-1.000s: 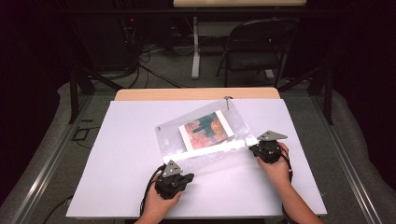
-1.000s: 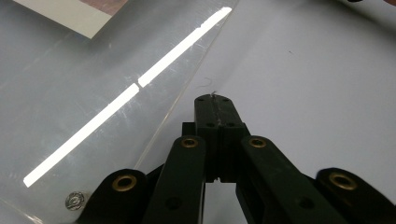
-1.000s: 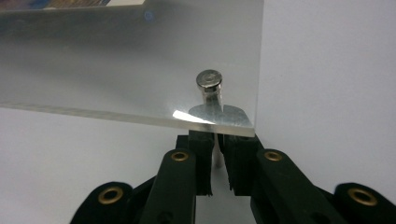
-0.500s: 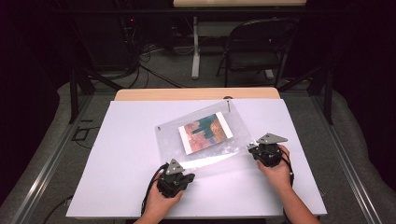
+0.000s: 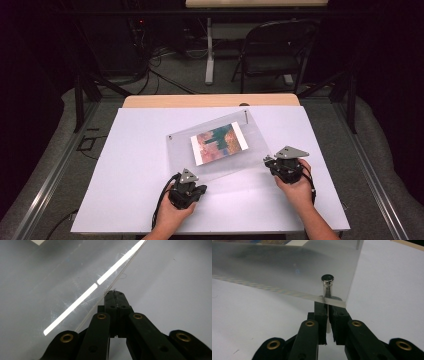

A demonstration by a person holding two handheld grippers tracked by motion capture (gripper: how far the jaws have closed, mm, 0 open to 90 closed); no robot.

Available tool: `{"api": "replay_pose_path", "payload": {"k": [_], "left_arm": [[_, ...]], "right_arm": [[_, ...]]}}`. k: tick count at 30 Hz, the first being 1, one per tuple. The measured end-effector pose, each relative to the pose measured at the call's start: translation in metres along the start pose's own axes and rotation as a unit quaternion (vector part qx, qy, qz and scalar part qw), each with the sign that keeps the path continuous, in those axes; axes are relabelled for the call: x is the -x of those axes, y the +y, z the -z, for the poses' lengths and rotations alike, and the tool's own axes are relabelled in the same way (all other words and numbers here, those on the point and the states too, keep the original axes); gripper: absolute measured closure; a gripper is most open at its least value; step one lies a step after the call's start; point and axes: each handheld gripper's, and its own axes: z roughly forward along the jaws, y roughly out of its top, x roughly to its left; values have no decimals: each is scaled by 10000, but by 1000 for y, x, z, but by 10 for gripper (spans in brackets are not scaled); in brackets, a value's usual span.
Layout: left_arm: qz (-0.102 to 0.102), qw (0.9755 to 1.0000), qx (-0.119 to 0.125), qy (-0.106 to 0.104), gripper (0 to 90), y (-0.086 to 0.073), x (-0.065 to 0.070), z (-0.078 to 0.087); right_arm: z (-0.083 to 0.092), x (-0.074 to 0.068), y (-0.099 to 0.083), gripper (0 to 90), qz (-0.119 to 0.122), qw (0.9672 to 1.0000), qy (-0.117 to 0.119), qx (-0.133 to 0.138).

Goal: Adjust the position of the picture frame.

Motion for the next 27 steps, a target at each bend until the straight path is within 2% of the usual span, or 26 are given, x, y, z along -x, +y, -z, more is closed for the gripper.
{"api": "replay_pose_path", "payload": {"k": [3, 9, 20, 25, 27], "left_arm": [[33, 10000, -35, 74, 900, 1, -1, 0], [110, 9998, -150, 77, 900, 1, -2, -1], [146, 9998, -68, 108, 900, 3, -3, 3], [299, 9995, -23, 135, 900, 4, -8, 5], [432, 9990, -6, 146, 900, 4, -13, 5]], "right_arm": [[2, -1, 1, 843, -14, 10000, 22, 15], [3, -3, 1, 845, 16, 10000, 34, 32], [4, -4, 1, 847, 15, 10000, 55, 20], [4, -8, 1, 850, 68, 9999, 114, 38], [3, -10, 2, 852, 100, 9998, 151, 25]]}}
